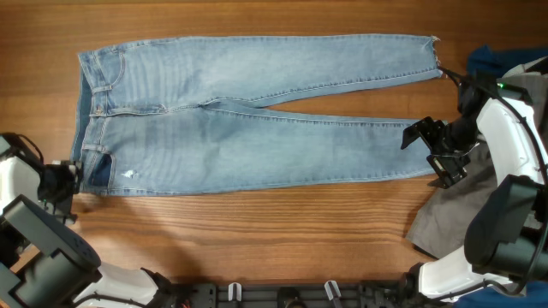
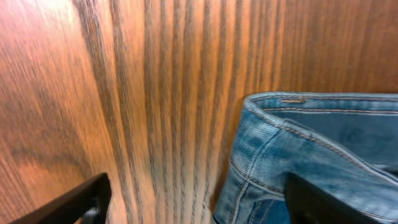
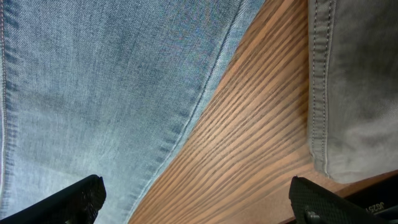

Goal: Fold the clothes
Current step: 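Move the left gripper to the jeans waistband corner and grasp it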

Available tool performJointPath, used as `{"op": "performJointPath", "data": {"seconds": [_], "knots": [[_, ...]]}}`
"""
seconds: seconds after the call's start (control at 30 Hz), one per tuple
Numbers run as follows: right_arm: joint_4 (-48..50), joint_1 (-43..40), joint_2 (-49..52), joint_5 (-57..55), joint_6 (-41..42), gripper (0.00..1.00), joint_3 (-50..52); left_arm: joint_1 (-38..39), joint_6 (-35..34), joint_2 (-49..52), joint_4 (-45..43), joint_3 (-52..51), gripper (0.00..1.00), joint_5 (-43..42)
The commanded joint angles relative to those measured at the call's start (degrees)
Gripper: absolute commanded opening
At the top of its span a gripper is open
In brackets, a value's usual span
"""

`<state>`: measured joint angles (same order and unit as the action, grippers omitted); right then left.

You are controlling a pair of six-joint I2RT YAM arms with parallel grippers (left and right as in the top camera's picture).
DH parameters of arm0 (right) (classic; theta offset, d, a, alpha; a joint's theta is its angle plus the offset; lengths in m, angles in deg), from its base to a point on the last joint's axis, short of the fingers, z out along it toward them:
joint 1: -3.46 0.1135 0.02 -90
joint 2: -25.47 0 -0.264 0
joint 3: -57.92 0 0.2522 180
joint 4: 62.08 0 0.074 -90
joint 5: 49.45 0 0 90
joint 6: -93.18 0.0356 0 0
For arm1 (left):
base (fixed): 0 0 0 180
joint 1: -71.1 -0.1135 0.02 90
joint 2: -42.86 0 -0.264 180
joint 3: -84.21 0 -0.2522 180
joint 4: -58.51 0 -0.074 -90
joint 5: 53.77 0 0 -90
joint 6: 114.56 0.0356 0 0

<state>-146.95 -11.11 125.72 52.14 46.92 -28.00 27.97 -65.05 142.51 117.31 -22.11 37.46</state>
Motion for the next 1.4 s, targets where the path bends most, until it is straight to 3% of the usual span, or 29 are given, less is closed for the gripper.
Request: {"op": "performJointPath", "data": {"seconds": [0.0, 0.2, 0.6, 1.0, 1.03, 1.1, 1.13, 1.27, 1.37], "knots": [[-0.07, -0.07, 0.66, 0.76, 1.31, 1.0, 0.28, -0.07, -0.7, 0.37, -0.94, -0.79, 0.79, 1.18], [-0.04, -0.07, 0.66, 0.74, 1.27, 1.0, 0.28, -0.02, -0.7, 0.55, -2.91, -0.79, 0.74, 0.76], [0.57, -0.09, 0.68, 0.74, 1.27, 1.0, 0.28, 4.76, -0.46, 1.05, -6.29, -0.85, 0.75, 0.81], [0.61, -0.09, 0.68, 0.72, 1.25, 1.0, 0.28, 4.83, -0.46, 6.78, -6.03, -0.83, 0.75, 0.81], [0.61, -0.07, 0.68, 0.74, 1.25, 1.0, 0.28, 4.83, -0.46, 6.78, -6.12, -0.83, 0.73, 0.81], [0.92, -0.07, 0.68, 0.74, 1.25, 1.0, 0.28, 4.83, -0.46, 6.78, -6.36, -0.83, 0.59, 0.81], [0.96, -0.09, 0.66, 0.74, 1.25, 1.0, 0.28, 4.83, -0.46, 6.78, -6.38, -0.83, 0.45, 0.81], [0.96, -0.09, 0.66, 0.72, 1.25, 1.0, 0.28, 4.83, -0.44, 6.78, -6.29, -0.83, 0.09, 0.81], [0.68, -0.09, 0.68, 0.37, 1.25, 1.0, 0.28, 4.79, -0.24, 6.75, -6.19, -0.83, 0.04, 0.81]]}}
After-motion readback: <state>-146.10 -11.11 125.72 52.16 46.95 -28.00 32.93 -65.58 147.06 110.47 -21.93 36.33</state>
